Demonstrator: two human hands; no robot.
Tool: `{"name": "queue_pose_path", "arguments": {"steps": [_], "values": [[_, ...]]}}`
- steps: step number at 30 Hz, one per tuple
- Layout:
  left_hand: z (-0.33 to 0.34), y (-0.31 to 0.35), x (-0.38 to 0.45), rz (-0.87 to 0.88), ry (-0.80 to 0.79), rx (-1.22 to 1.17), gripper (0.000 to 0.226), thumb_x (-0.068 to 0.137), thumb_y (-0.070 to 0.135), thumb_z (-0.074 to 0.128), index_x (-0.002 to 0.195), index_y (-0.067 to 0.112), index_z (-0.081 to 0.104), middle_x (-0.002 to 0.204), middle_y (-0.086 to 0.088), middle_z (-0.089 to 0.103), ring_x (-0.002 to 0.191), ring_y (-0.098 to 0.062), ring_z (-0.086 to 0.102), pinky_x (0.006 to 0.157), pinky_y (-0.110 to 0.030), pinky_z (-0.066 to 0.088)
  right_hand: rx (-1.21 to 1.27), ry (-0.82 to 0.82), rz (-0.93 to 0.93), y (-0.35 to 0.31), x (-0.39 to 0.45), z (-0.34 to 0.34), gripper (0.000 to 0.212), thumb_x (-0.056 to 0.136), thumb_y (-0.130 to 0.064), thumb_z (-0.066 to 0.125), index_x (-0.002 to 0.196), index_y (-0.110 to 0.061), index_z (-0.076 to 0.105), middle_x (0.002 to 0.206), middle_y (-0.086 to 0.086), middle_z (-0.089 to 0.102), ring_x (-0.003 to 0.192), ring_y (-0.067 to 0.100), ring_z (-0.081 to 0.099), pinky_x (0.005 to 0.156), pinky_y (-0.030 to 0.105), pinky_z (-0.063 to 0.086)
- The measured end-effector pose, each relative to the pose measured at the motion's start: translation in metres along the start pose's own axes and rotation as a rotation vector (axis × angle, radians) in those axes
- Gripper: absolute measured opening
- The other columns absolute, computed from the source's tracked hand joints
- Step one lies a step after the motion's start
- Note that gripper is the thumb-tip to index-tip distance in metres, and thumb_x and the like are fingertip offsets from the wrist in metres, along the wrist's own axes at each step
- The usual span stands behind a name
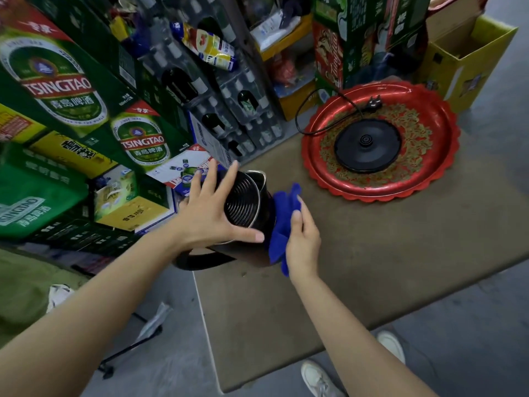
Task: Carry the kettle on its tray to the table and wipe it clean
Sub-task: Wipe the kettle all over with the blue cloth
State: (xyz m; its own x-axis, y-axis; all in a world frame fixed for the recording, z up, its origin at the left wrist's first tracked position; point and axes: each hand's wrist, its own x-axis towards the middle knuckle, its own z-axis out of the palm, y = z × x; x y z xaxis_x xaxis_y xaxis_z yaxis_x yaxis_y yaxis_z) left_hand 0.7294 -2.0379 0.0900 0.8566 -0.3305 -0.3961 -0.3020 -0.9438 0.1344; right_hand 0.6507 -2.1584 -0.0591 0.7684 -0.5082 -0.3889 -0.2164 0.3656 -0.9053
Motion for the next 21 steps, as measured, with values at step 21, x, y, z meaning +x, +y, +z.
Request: {"name": "queue_pose_path", "arguments": {"steps": [21], "values": [[0.122,0.033,-0.139,0.49,0.642,0.379,0.068,0.078,0.064,0.066,0.139,0.039,0.049,0.148,-0.01,0.041,0.134,-0.046,0.039,0.102,-0.069,0.036,-0.596,-0.803,-0.241,-0.059,0.069,-0.003,0.028,0.091,-0.047,0.062,0.098,-0.025,0.077,0.099,-0.013,0.076,0.097,0.004,0.066,0.099,0.041,0.048]]}}
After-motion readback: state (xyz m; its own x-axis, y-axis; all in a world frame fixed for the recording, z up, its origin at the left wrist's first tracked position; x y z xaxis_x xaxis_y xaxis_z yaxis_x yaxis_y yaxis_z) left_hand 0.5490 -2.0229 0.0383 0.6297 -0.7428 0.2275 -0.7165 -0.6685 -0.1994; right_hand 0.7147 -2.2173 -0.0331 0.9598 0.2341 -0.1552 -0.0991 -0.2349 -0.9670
